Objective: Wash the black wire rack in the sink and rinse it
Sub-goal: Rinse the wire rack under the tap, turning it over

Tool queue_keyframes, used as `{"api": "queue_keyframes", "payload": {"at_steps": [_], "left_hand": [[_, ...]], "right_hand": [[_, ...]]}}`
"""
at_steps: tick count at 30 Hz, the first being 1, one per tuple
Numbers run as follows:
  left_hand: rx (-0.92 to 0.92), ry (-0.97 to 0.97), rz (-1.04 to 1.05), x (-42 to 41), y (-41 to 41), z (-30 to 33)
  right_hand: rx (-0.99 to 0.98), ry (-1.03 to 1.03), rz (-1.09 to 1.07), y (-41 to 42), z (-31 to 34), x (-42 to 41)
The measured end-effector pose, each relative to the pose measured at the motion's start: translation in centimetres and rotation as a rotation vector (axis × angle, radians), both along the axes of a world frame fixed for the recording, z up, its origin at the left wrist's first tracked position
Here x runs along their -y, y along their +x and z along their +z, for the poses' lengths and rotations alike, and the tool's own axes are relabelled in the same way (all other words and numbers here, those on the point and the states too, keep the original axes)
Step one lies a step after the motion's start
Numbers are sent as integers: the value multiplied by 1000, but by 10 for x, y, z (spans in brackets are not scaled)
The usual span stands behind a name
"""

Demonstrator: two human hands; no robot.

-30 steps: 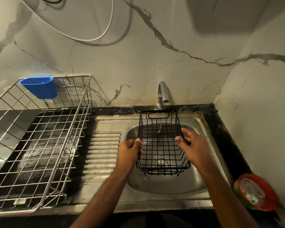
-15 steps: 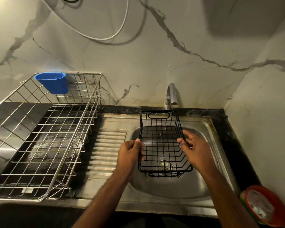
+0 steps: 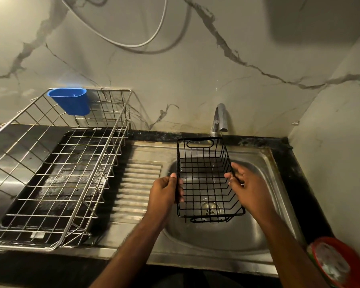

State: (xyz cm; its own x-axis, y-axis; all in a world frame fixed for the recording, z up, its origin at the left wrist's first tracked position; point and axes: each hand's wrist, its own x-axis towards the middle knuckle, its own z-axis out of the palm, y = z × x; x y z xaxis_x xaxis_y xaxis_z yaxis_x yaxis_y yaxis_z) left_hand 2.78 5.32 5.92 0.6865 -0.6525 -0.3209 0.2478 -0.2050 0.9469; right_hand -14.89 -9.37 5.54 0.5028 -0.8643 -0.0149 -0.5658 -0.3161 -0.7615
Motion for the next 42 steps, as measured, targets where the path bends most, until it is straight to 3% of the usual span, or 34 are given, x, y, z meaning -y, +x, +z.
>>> {"api": "queue_keyframes", "payload": {"at_steps": [8,27,42], "left_hand": [[64,25,-98,-4,1,3],[30,-55,-92,-1,-2,13],[121,-95,-165,2,-1,11]], "right_hand": [[-3,-27,56,-3,0,1],[65,-30,51,4,-10,10],[152,-41,23,13,-15,28]]}}
